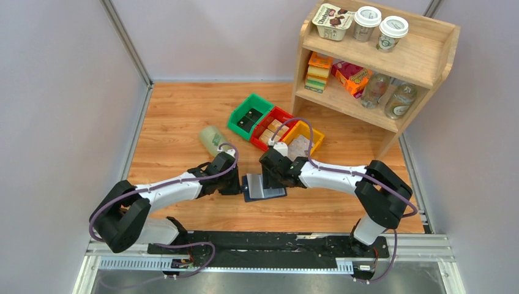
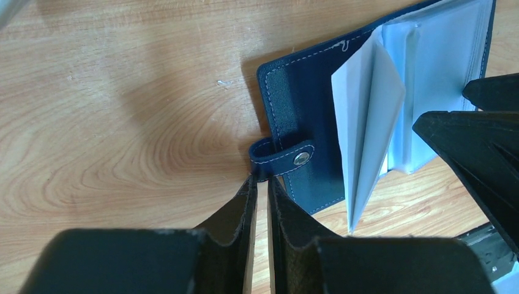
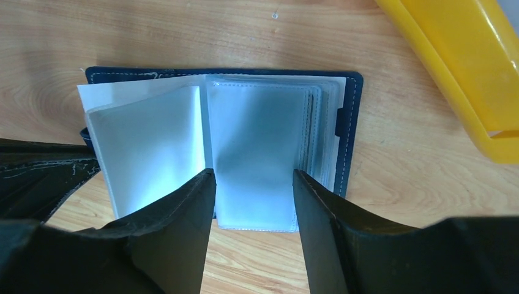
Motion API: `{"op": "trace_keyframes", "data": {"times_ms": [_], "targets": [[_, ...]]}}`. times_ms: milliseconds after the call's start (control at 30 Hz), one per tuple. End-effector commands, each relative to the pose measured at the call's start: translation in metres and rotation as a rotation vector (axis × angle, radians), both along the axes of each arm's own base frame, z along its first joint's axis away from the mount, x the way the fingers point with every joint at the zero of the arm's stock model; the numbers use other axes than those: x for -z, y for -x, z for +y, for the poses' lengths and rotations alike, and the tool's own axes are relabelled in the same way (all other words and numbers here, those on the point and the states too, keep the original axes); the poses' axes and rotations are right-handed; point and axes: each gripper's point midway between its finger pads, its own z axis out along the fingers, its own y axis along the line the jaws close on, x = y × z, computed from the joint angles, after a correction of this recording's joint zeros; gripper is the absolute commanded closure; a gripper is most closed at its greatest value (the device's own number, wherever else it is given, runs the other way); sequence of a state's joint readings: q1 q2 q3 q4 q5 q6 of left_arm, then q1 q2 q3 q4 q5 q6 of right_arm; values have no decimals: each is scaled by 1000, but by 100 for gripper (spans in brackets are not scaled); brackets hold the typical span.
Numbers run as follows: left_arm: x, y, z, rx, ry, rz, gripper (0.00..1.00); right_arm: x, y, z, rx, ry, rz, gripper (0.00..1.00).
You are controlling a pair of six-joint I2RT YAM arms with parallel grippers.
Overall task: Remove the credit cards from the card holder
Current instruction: Remove the credit card from the card holder.
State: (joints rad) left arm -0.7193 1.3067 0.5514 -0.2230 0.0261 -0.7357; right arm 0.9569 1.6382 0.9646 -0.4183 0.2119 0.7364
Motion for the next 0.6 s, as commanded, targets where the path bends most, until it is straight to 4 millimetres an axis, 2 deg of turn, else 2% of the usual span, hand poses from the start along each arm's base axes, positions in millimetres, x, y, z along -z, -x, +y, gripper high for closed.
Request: {"op": "trace_keyframes", "data": {"times_ms": [0, 133, 333, 467, 567], "targets": [[-3, -2, -6, 6, 24, -7, 83, -3, -9, 4, 9, 14, -31, 44], [-3, -2, -7, 9, 23, -7, 84, 0, -6, 9, -13, -2, -11, 44], [-3, -2, -9, 13, 33, -5, 85, -3, 7, 38, -99, -133, 50, 44], [-3, -2, -9, 12, 38, -2, 85, -18, 14, 60, -173, -241, 72, 44], [-3, -1, -10, 11, 42, 0, 85, -32, 11, 66, -194, -269, 49, 44]]}}
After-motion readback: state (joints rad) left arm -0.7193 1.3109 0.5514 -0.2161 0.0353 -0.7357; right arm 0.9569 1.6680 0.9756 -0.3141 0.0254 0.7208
